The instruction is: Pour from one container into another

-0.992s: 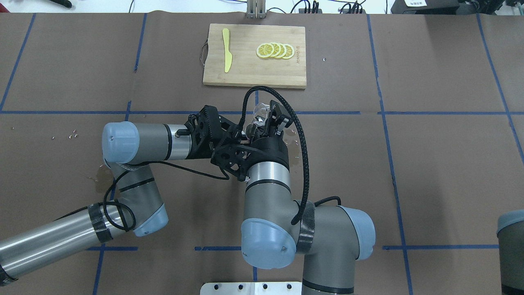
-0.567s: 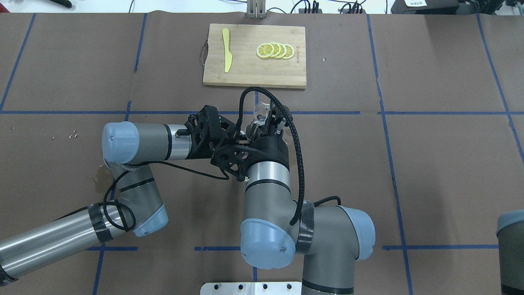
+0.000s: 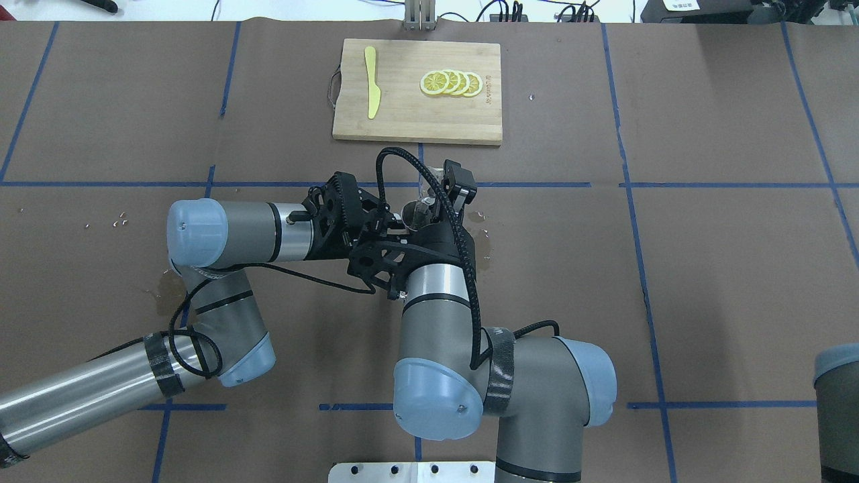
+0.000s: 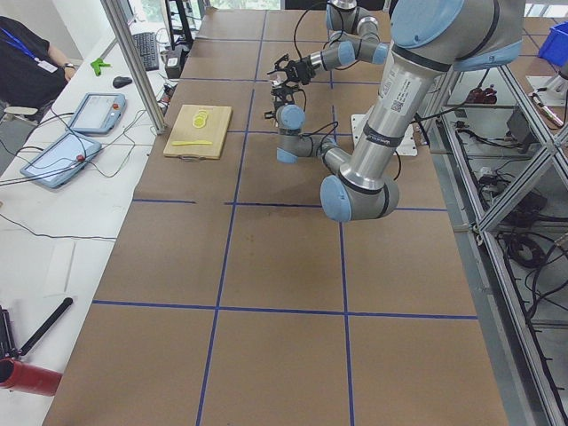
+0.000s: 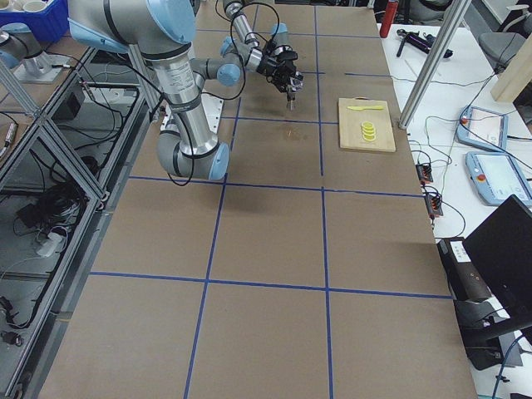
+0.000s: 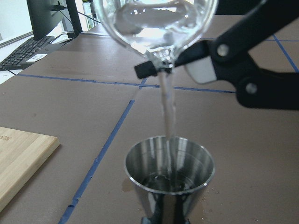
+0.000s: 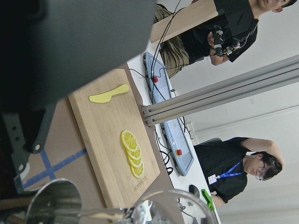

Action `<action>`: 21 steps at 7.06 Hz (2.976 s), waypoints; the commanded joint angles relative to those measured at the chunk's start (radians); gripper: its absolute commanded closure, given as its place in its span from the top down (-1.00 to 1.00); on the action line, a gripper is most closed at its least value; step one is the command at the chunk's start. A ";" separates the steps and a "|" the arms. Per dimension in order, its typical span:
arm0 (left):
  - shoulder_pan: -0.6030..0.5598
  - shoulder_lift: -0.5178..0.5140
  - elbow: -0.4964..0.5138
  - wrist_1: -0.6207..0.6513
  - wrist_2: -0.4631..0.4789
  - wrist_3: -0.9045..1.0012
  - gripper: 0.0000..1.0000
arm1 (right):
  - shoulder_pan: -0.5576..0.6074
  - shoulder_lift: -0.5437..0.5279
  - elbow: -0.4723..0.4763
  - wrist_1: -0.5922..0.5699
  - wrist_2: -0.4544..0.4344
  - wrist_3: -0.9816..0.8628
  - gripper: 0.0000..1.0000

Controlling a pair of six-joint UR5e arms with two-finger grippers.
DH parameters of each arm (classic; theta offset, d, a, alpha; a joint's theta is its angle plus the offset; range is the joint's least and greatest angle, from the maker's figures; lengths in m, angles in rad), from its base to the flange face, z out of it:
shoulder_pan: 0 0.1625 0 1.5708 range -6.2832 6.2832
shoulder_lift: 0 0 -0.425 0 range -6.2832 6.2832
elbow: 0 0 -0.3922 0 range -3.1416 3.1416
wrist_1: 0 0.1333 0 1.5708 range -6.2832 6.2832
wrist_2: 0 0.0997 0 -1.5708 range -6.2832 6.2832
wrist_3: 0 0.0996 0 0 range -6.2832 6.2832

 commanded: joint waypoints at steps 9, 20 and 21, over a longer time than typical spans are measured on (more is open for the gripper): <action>0.000 0.000 -0.001 0.000 0.000 0.000 -1.00 | 0.000 -0.001 0.002 -0.046 -0.028 -0.060 -1.00; -0.002 0.002 -0.001 0.000 0.000 0.000 -1.00 | 0.023 -0.007 0.057 0.144 0.062 -0.004 -1.00; -0.003 0.002 -0.001 -0.003 0.000 0.000 -1.00 | 0.041 -0.010 0.060 0.160 0.112 0.071 -1.00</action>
